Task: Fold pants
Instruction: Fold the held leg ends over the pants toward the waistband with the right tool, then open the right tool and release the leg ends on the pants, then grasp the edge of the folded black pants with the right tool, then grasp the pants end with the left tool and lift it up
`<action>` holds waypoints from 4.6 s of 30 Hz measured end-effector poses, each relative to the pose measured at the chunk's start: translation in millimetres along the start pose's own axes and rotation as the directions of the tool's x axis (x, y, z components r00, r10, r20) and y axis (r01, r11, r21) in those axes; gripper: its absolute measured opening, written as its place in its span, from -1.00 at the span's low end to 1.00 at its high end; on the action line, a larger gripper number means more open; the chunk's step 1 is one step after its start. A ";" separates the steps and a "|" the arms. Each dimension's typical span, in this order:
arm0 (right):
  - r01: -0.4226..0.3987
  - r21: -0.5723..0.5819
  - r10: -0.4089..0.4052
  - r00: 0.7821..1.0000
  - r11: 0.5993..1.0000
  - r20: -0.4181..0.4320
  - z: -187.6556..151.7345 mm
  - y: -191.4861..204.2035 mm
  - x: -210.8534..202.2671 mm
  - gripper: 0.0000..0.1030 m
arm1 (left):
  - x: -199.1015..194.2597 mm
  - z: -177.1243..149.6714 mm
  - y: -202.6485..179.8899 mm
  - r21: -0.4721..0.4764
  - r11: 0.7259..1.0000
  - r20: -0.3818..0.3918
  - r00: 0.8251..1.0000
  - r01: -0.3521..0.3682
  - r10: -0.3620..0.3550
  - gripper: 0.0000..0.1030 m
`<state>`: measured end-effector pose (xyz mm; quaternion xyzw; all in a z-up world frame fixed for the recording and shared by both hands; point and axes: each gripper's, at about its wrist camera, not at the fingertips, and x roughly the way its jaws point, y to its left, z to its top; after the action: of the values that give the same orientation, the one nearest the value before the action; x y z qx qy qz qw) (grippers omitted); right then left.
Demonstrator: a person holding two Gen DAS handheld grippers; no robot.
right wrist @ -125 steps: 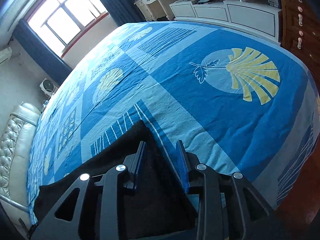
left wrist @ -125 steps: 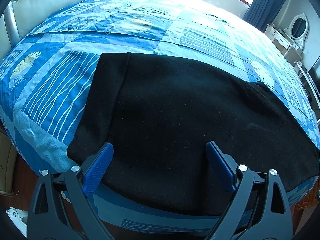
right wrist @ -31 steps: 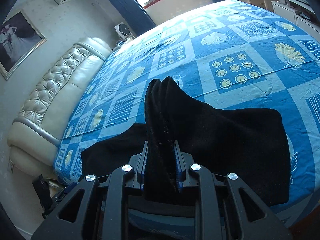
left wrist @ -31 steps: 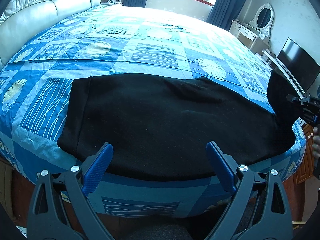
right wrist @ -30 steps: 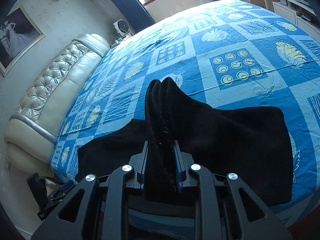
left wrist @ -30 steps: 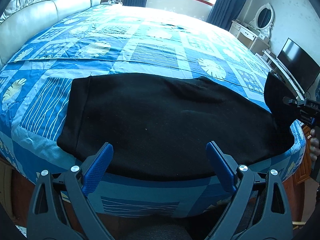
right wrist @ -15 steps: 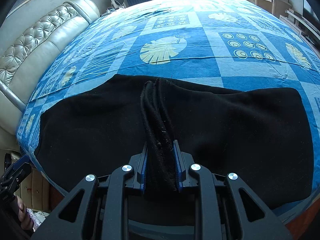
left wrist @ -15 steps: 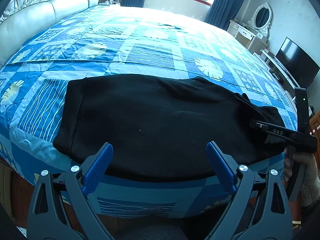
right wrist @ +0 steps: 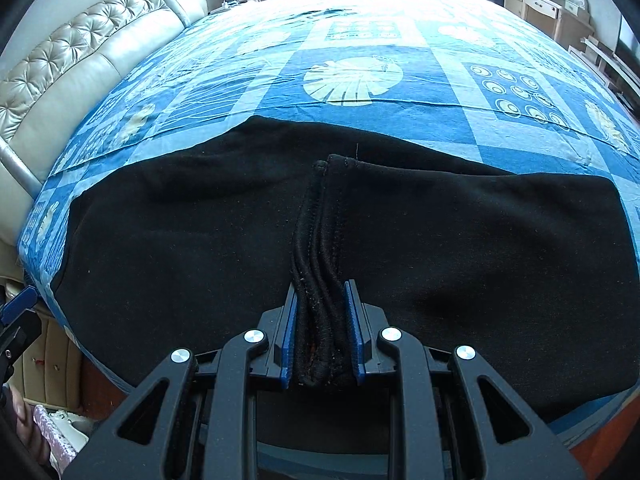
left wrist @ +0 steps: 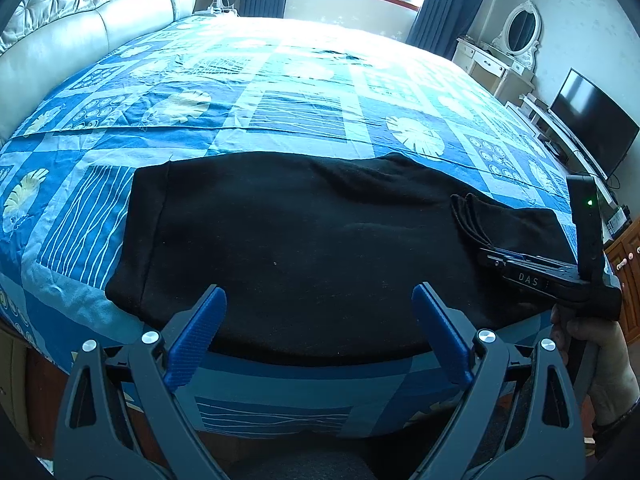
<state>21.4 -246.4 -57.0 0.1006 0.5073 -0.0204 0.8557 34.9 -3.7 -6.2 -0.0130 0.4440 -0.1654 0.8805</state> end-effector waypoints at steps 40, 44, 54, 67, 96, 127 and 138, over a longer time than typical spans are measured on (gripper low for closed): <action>-0.231 0.166 0.178 0.943 0.959 0.281 4.8 -96.0 -101.9 0.07 | 4.6 -7.0 -5.6 0.041 0.999 -0.010 1.000 -0.026 0.027 0.83; -0.183 0.459 0.057 0.960 0.870 0.275 2.7 -210.5 -88.0 0.07 | 7.9 -8.1 -7.0 0.039 0.999 -0.020 1.000 -0.020 0.021 0.83; -0.457 0.647 0.351 0.888 0.611 0.297 -8.6 -297.7 -8.6 0.06 | 16.4 -16.9 -19.4 0.074 0.997 -0.054 0.998 -0.007 0.011 0.83; -0.461 0.639 0.383 0.884 0.616 0.268 -16.8 -293.0 1.7 -0.50 | 24.7 -23.7 -21.5 0.073 0.997 -0.088 0.996 0.004 0.002 0.83; -0.551 0.670 0.497 0.814 0.498 0.300 -99.4 -283.3 -21.4 -0.47 | 18.3 -24.2 -33.0 0.104 0.995 -0.068 0.998 0.008 -0.001 0.83; -0.471 0.376 0.373 0.876 0.798 0.307 -51.0 -174.5 -89.0 0.06 | 17.6 -22.3 -23.0 0.077 0.997 -0.067 0.997 -0.020 0.025 0.83; -0.561 0.432 0.497 0.827 0.706 0.263 -60.9 -165.2 -45.9 0.06 | 19.4 -18.9 -5.7 0.020 0.999 -0.079 0.996 -0.042 0.044 0.83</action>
<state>-76.0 -399.4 -70.3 0.4546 0.3790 0.0916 0.8008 29.2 -12.7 -31.8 0.0110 0.4773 -0.1507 0.8657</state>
